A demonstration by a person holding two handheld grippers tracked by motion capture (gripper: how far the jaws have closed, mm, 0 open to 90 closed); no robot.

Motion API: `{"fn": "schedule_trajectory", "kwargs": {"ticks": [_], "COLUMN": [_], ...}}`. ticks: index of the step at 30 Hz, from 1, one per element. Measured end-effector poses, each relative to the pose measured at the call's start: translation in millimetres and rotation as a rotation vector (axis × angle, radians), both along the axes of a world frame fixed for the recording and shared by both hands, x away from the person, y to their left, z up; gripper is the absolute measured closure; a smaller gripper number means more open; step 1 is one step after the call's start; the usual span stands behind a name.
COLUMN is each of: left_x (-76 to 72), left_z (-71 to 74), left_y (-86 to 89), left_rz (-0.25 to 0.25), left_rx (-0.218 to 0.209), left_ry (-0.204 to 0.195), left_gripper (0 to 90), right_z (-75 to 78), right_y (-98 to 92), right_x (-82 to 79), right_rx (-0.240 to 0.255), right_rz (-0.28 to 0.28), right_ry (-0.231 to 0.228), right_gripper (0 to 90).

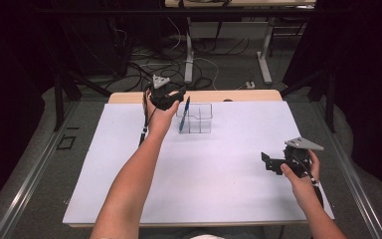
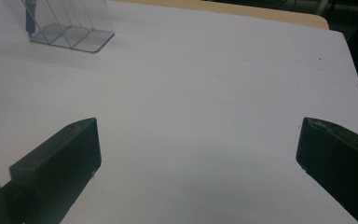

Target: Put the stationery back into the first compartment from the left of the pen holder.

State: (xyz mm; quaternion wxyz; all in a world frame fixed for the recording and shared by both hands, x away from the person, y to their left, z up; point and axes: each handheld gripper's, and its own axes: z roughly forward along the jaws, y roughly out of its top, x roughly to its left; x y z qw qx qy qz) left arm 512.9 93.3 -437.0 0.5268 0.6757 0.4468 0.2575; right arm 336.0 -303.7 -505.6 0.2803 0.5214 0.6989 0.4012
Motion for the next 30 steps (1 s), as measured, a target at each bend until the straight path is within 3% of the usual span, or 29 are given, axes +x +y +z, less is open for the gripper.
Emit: {"fn": "schedule_trajectory", "kwargs": {"ticks": [2,4,10,13,16,23,24,26,27,28,30], "left_x": [-2.0,-3.1,-12.7,-20.6,-30.2,-52.5,-55.6,-60.9,-63.1,-65.5,-70.4], "left_z": [2.9,4.9,12.3,17.7,23.2,35.9,36.5,37.0,37.1,36.7,36.0], "left_y": [3.1,7.0,19.2,22.3,26.4,36.1,37.4,41.2,43.7,45.9,51.3], "left_rz": [0.018,0.003,-0.023,-0.047,-0.068,-0.080,-0.074,-0.069,-0.070,-0.063,-0.064], "left_rx": [0.025,0.019,0.051,0.060,0.042,0.053,0.058,0.050,0.044,0.033,0.021], "left_ry": [-0.019,-0.034,-0.020,-0.021,-0.030,-0.053,-0.056,-0.044,-0.029,-0.019,-0.009], "left_gripper": [46.9,45.4,42.5,38.2,36.5,35.8,35.4,33.5,33.1,33.1,32.0], "right_z": [-0.4,-0.8,-1.1,-1.0,-0.6,0.3,2.0,1.0,2.4,0.4,0.3], "right_y": [0.0,0.4,1.2,1.7,2.7,3.1,2.1,3.6,3.2,3.6,3.5], "right_x": [0.3,0.4,0.6,0.7,0.1,-0.3,-1.3,-0.9,-1.9,-0.4,-0.4], "right_rx": [-0.006,-0.007,-0.009,-0.013,-0.013,-0.009,-0.024,-0.011,-0.022,-0.018,-0.023], "right_rz": [0.000,0.003,0.006,0.008,0.006,0.008,0.012,0.007,0.008,0.006,0.009], "right_ry": [-0.001,-0.003,-0.001,-0.003,-0.001,-0.006,0.015,-0.002,0.020,-0.011,-0.012], "right_gripper": [0.0,0.0,0.0,0.0,0.0,0.0,0.0,0.0,0.0,0.0,0.0]}}
